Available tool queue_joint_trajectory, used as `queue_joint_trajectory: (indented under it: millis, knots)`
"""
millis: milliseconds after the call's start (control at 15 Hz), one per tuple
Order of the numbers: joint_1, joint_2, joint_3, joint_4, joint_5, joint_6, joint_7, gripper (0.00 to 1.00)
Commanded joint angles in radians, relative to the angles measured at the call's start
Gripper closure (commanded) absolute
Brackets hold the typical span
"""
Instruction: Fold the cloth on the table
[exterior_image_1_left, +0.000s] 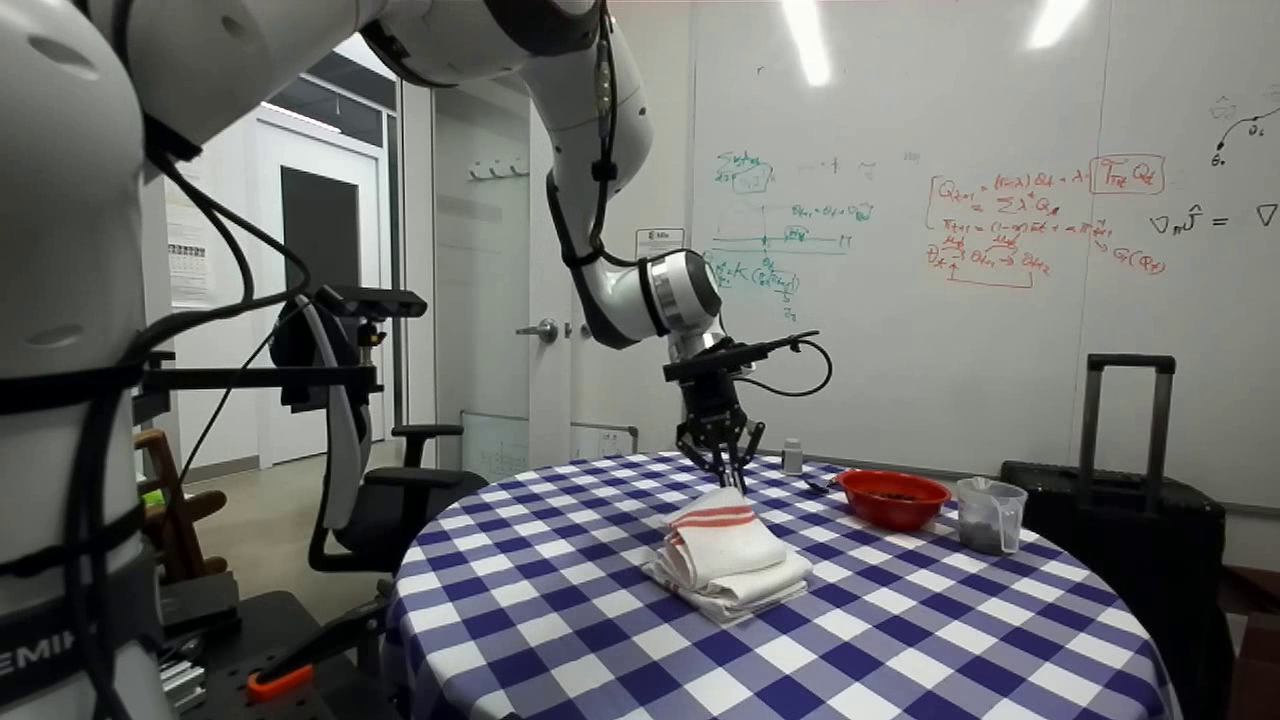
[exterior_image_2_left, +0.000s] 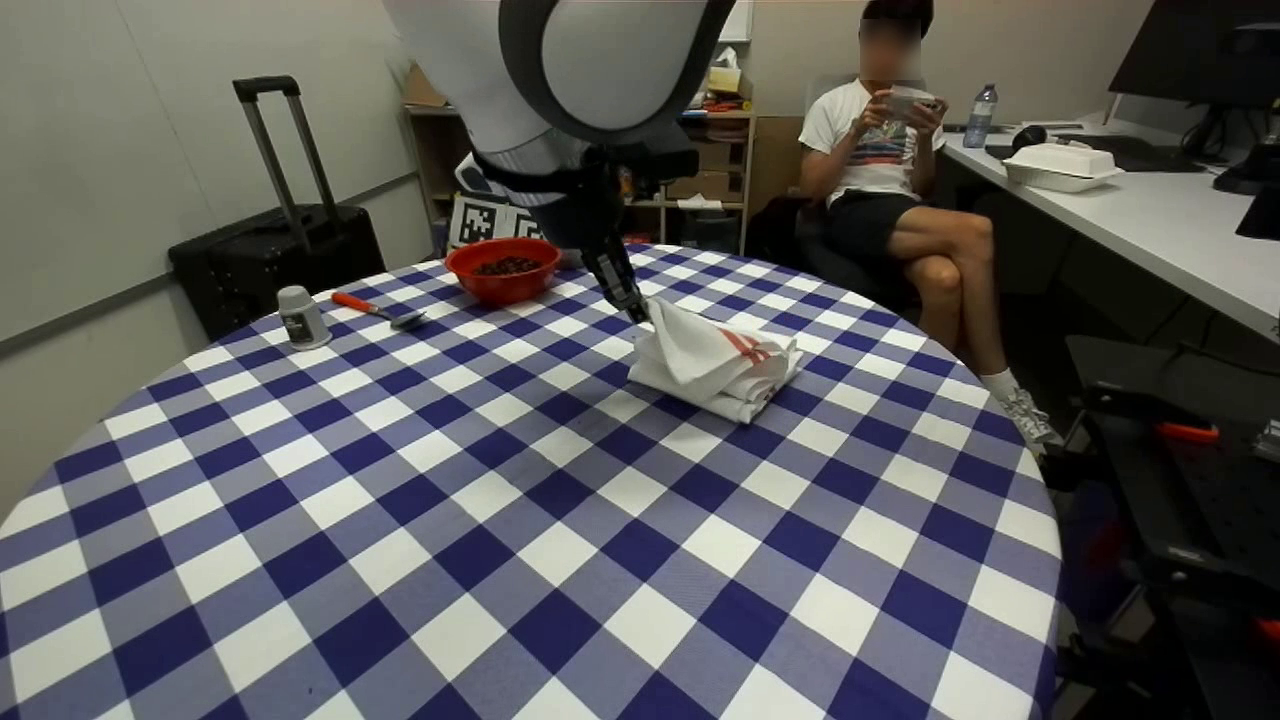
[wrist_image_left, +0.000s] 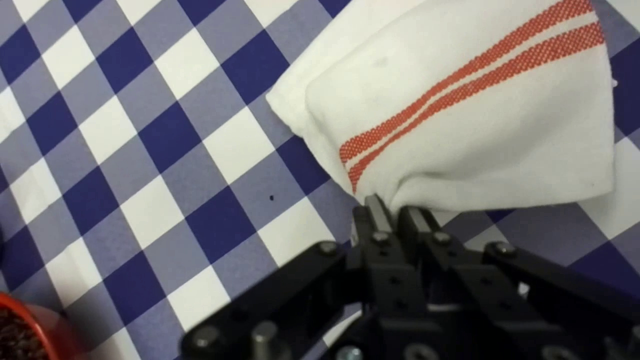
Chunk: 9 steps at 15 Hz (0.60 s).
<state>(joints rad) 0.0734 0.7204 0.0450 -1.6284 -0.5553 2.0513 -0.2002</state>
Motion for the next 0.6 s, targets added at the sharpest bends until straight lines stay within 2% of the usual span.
queue_joint_trajectory:
  millis: [0,200,267,400,533]
  knots:
    - [0.026,0.054,-0.045,0.049,0.003,0.024,0.038,0.96]
    - [0.031,0.074,-0.069,0.057,-0.003,0.013,0.042,0.96]
    - [0.037,0.079,-0.079,0.061,-0.001,-0.001,0.057,0.66]
    - [0.035,0.081,-0.08,0.069,0.022,-0.037,0.062,0.6]
    - [0.022,0.062,-0.064,0.066,0.069,-0.061,0.072,0.45]
